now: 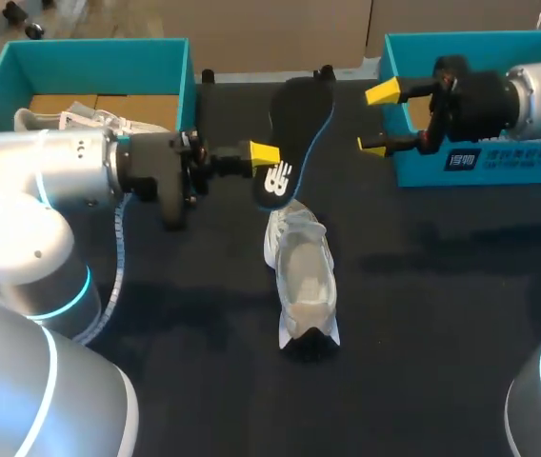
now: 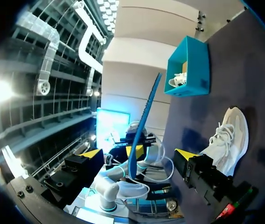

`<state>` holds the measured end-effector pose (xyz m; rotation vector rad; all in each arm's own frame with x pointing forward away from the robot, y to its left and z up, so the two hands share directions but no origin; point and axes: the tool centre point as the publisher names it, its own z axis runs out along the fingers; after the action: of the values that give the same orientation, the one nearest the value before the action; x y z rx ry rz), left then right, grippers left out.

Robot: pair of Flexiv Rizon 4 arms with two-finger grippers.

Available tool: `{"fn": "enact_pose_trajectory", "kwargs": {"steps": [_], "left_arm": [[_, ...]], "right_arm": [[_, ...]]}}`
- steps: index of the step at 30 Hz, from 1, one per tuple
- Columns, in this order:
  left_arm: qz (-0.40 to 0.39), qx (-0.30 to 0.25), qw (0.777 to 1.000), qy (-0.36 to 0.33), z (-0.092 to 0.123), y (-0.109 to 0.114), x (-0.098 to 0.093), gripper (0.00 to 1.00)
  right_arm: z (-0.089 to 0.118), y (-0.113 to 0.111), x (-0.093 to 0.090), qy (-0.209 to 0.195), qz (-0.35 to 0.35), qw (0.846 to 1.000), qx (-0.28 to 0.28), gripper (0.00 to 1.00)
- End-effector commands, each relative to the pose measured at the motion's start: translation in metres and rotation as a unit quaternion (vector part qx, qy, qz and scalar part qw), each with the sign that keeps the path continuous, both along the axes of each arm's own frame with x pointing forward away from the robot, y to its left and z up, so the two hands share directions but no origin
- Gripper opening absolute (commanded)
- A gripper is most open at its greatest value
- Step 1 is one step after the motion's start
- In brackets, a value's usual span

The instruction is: Take the shoe out of the shoebox, open the shoe tongue, remove and reinsert the insole, then place the shoe into the shoebox

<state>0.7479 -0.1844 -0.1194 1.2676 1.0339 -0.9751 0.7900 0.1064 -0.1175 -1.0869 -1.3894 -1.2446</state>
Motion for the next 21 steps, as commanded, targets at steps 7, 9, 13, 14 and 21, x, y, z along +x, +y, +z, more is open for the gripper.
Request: {"fn": "enact_pose_trajectory", "kwargs": {"steps": [7,9,13,14,21], "left_arm": [[0.050,0.011,0.999,-0.006,-0.009,-0.003,-0.006,0.00],[0.054,0.012,0.998,-0.006,-0.010,-0.002,-0.004,0.00],[0.062,0.016,0.998,-0.012,-0.014,0.001,-0.002,0.00],[0.062,0.017,0.998,-0.012,-0.015,0.001,-0.001,0.00],[0.072,0.021,0.997,-0.009,-0.023,0.004,0.006,0.00]], "right_arm": [[-0.010,0.023,-0.004,0.008,-0.025,1.000,0.006,1.00],[-0.011,0.024,-0.004,0.010,-0.030,1.000,0.004,1.00],[-0.009,0.028,-0.004,0.014,-0.033,0.999,0.001,1.00],[-0.009,0.030,-0.003,0.015,-0.033,0.999,0.000,1.00],[-0.013,0.039,0.003,0.021,-0.026,0.999,0.003,1.00]]}}
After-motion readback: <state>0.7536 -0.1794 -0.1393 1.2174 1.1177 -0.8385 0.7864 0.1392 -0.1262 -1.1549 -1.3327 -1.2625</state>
